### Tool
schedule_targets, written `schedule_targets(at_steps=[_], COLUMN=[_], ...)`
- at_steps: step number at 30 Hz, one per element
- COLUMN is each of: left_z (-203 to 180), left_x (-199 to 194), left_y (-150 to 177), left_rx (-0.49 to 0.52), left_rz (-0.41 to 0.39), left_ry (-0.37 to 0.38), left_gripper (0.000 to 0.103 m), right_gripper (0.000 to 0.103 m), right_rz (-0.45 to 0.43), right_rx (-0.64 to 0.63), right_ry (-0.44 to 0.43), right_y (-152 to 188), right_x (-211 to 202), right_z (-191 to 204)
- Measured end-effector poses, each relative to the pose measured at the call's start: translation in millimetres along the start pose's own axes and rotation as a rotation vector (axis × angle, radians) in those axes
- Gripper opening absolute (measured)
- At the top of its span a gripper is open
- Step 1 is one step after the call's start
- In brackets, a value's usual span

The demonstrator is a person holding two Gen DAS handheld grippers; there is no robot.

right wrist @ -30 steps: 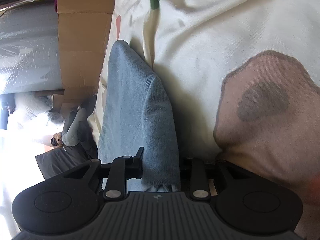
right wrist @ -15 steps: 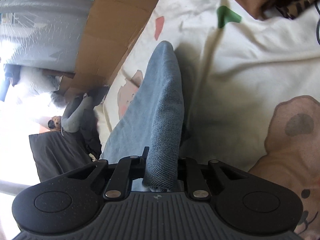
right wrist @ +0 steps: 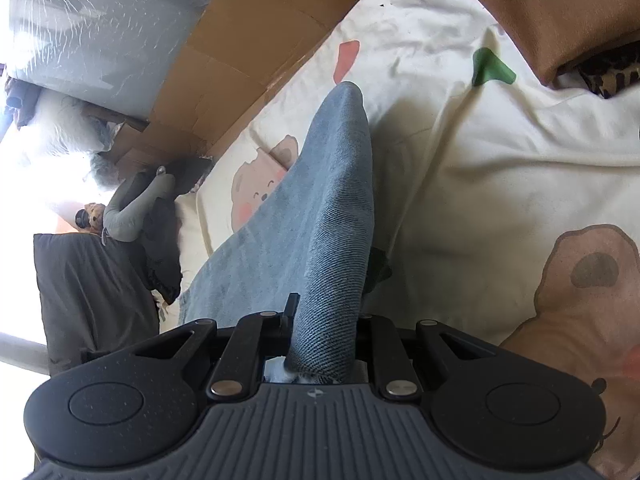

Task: Fold clothes

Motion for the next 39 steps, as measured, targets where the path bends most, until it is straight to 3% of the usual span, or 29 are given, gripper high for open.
schedule_targets(at_steps=[4, 11, 17, 26, 30, 32, 36, 39], left_z=[7.3, 8.2, 17.7, 10.4, 8.7, 10.2, 12.8, 7.6], left_x=[-3.5, 23.4, 33.0, 41.7, 49.4, 49.2, 50.7, 47.1], left_y=[-21.3, -53.8, -101.7, -164.5, -174.4, -169.2, -163.2, -159.2], left_rx=[-0.012, 0.018, -0.05, -0.034, -0.061, -0.043, -0.032, -0.019], left_rz=[-0.017, -0.01, -0.063, -0.133, -0.121, -0.123, -0.137, -0.103], left_ry=[0.01, 0.001, 0.021, 0.009, -0.003, -0.033, -0.039, -0.06], left_gripper=[0.014, 0.015, 0.015, 0.013, 0.01, 0.003, 0.003, 0.002], right_gripper=[0.014, 0.014, 0.014, 0.014, 0.014, 0.014, 0.014, 0.014], right_rz=[-0.009, -0.011, -0.013, -0.019, -0.017, -0.016, -0.018, -0.017], right_rx=[-0.042, -0.056, -0.073, -0.074, -0.08, -0.081, -0.09, -0.104], right_ry=[0.008, 0.018, 0.024, 0.027, 0.029, 0.032, 0.035, 0.043], right_y=[3.5, 4.8, 7.9, 10.0, 9.2, 9.3, 10.1, 10.2], right_x=[-1.1, -0.5, -0.4, -0.4, 0.2, 0.6, 0.7, 0.8], right_z=[7.9, 7.9, 7.4, 6.9, 8.5, 9.2, 11.8, 15.4])
Point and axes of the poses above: each gripper's, at about its wrist camera, not at the fingertips, and x roughly the way its jaws point, z to its left, y to its underside, the point moved 5 cm from there along x, roughly the way its jaws point, and after that the axes turned 1 degree about x, right-handed, at the moved point
